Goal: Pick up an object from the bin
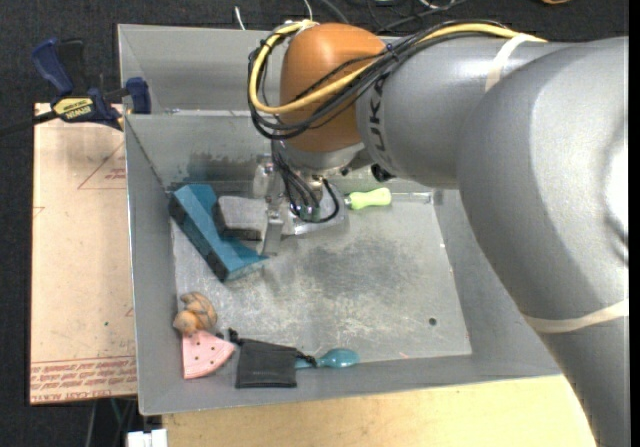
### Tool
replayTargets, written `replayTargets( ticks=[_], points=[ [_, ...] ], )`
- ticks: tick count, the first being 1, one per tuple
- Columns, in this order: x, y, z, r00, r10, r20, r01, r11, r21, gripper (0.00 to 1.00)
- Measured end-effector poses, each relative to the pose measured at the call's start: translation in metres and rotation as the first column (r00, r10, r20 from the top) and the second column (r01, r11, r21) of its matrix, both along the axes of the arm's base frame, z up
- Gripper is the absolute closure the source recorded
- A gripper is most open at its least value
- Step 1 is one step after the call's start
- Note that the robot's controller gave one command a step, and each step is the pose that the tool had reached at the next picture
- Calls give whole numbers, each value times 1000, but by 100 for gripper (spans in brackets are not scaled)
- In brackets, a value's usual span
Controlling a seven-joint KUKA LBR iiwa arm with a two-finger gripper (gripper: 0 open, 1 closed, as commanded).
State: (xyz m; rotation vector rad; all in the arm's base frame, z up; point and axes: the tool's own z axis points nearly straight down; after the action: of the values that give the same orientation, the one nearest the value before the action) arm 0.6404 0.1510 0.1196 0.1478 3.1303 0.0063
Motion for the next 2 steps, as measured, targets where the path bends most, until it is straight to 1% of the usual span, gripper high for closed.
replayTargets(
  ticks=[1,2],
  points=[
    [7,-8,-42,972,-236,10,235,972,8,0],
    [2,-9,-55,989,-148,8,148,989,5,100]
  ],
)
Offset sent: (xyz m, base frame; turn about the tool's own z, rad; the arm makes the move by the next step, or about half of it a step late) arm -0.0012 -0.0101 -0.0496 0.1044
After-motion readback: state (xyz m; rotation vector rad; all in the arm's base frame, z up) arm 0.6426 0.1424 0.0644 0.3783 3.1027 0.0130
